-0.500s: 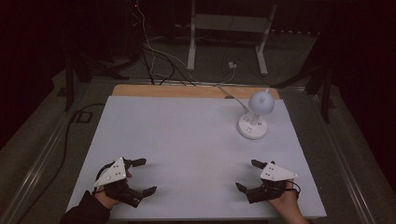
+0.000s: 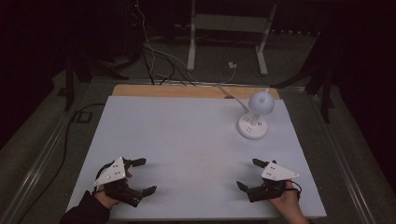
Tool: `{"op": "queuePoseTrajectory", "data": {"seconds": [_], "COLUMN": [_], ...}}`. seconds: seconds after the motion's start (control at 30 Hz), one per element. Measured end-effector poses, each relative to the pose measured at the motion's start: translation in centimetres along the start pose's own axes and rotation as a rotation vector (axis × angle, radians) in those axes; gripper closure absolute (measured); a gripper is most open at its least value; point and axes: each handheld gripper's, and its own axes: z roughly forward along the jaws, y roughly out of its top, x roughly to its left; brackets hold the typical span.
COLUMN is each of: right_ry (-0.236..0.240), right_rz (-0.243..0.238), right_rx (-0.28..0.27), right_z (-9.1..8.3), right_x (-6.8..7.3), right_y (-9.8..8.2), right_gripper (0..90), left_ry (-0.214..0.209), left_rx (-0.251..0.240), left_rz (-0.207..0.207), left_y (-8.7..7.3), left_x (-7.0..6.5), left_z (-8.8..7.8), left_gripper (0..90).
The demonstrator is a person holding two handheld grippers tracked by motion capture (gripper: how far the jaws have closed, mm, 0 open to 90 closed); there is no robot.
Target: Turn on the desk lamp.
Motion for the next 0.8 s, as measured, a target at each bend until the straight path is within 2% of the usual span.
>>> {"op": "queuePoseTrajectory", "data": {"seconds": [0.07, 0.27, 0.47, 0.63, 0.8], "right_ry": [0.008, 0.008, 0.059, 0.105, 0.114], "right_rz": [0.008, -0.006, 0.014, 0.007, -0.002], "right_rx": [0.005, 0.005, 0.014, 0.032, 0.016], "right_z": [0.1, 0.0, 0.0, 0.1, -0.1], "right_x": [0.1, 0.6, 0.7, 0.9, 1.1], "right_y": [0.0, 0.3, 0.5, 0.7, 0.9], "right_gripper": [0.0, 0.0, 0.0, 0.0, 0.0], "left_ry": [0.002, 0.003, 0.004, 0.001, -0.002], "left_rx": [-0.001, -0.004, -0.003, -0.002, -0.004], "left_rz": [0.000, 0.001, -0.007, -0.005, -0.006], "left_y": [0.0, 0.0, 0.0, 0.0, 0.0], "left_x": [0.0, 0.0, 0.1, 0.1, 0.0], "left_z": [0.0, 0.0, 0.1, 0.1, 0.0], "left_gripper": [0.3, 0.3, 0.3, 0.3, 0.3]}}
